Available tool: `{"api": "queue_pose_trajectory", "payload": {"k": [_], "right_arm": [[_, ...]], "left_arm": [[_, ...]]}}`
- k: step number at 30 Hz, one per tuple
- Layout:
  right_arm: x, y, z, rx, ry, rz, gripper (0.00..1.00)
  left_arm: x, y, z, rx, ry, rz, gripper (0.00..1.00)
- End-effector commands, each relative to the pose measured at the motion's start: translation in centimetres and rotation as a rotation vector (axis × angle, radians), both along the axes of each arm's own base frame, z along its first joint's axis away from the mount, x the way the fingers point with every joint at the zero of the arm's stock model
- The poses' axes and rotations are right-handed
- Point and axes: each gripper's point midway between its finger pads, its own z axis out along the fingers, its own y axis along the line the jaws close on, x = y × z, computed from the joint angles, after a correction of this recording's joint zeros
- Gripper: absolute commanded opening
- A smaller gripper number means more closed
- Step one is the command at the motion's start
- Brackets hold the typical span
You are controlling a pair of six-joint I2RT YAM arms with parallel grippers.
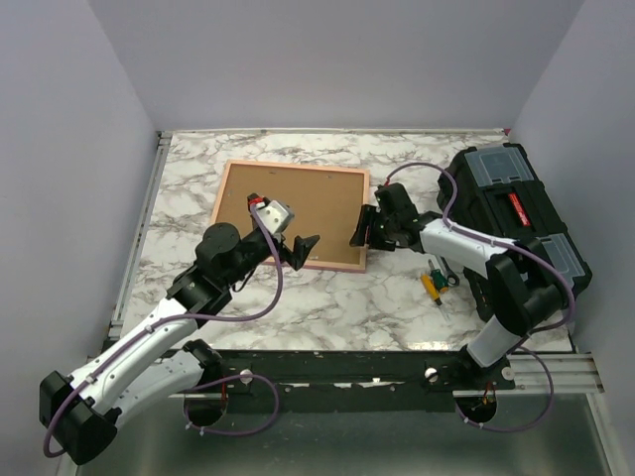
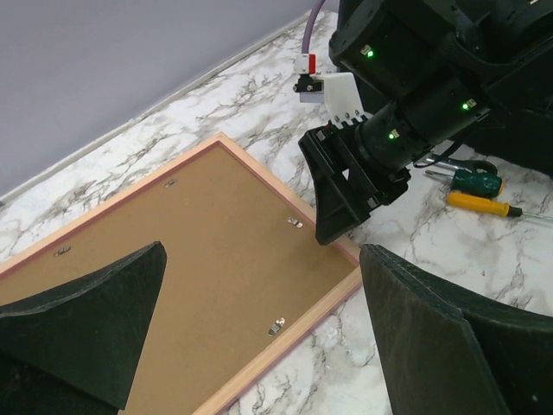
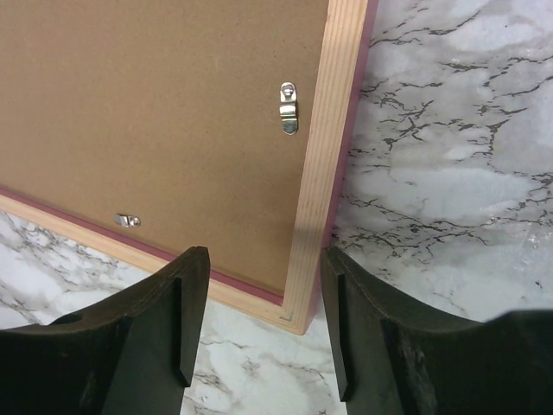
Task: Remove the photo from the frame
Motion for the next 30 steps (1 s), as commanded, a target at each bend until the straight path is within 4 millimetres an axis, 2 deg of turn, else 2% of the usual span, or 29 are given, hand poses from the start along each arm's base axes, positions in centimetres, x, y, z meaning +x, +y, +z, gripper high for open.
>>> {"api": "queue_pose_trajectory", "payload": {"k": [1, 6, 10, 16, 20, 25, 26, 29, 30], "right_arm": [[-0.1, -0.1, -1.6, -0.012, 0.007, 0.019, 0.56], [0.0, -1.3, -2.5, -0.066, 0.005, -0.019, 0.53], [-0.4, -1.5, -3.6, -0.074, 0.034, -0.032, 0.53], [-0.6, -1.8, -4.7, -0.102, 0.060, -0.074, 0.42], [-0.2, -2.5, -4.0, -0.173, 0.043, -0.129, 0.25], [0.2, -2.4, -3.9, -0.205, 0.059, -0.122, 0.23], [0.2, -2.4, -3.9, -0.207, 0.061, -0.118, 0.19], [0.5, -2.5, -1.9, -0.210, 0.043, -0.123, 0.01], [0.7, -2.5, -0.9, -0.205, 0.033, -0.126, 0.01]], "left_arm": [[-0.3, -1.1, 0.9, 0.061, -0.042, -0.077, 0.99], [0.0, -1.3, -1.7, 0.152, -0.045, -0.090, 0.98], [0.2, -1.8, -3.4, 0.236, -0.046, -0.110, 0.98], [0.9, -2.2, -5.3, 0.338, -0.039, -0.118, 0.98], [0.7, -2.9, -7.6, 0.415, 0.016, -0.158, 0.98], [0.8, -3.6, -10.9, 0.545, 0.043, -0.157, 0.99], [0.8, -3.7, -11.3, 0.567, 0.044, -0.154, 0.98], [0.7, -4.0, -12.0, 0.599, 0.050, -0.155, 0.98], [0.6, -4.1, -12.1, 0.604, 0.055, -0.163, 0.98]]}}
